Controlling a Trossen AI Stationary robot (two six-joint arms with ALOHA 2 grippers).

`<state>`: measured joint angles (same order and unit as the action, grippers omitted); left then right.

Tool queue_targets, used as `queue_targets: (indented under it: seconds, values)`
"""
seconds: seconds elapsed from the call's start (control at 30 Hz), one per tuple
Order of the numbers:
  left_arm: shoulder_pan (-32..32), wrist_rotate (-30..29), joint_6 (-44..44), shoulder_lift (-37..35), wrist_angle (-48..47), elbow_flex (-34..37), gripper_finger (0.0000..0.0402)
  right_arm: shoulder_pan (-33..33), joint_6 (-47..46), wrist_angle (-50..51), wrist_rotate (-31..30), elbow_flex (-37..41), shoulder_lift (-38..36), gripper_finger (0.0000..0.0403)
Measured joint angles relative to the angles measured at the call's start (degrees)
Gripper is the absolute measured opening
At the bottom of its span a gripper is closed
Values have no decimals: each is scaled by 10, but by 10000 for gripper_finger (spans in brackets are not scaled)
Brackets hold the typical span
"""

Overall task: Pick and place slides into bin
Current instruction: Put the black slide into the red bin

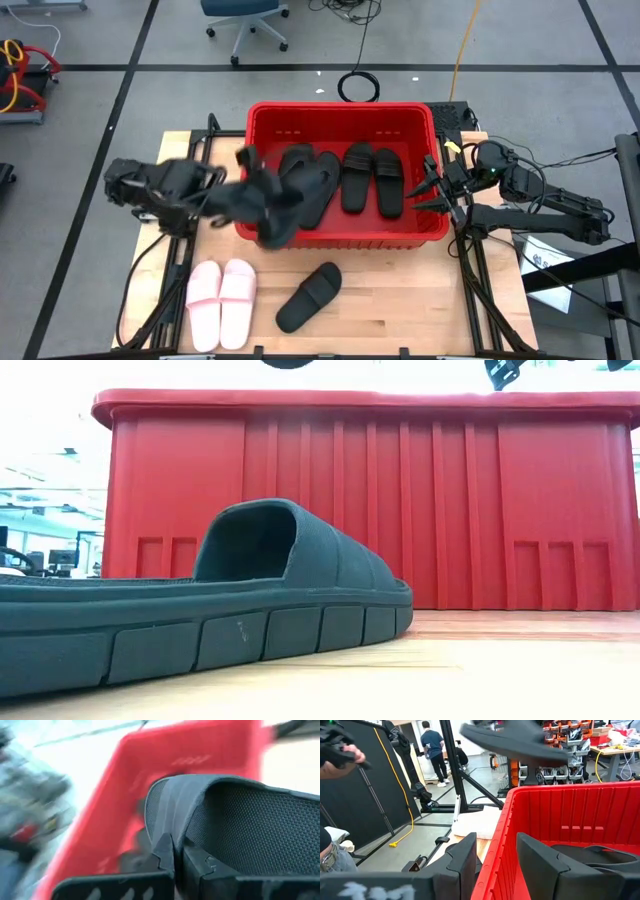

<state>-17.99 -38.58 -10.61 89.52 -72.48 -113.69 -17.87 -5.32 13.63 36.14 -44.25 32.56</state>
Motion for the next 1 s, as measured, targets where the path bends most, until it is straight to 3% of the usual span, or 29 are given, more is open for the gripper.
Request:
queue_targets:
  seconds: [0.2, 0.37, 0.53, 0.77, 1.0]
  values:
    - [121, -7, 31, 8, -39, 22, 0, 0, 0, 0, 0, 0, 0, 130]
    - [187, -3, 59, 7, 18, 101, 0, 0, 0, 0, 0, 0, 0, 130]
    - [219, 3, 98, 9, 93, 200, 0, 0, 0, 0, 0, 0, 0, 130]
    - [253, 57, 152, 9, 248, 298, 0, 0, 0, 0, 0, 0, 0, 130]
    - [278, 57, 172, 8, 286, 359, 0, 0, 0, 0, 0, 0, 0, 130]
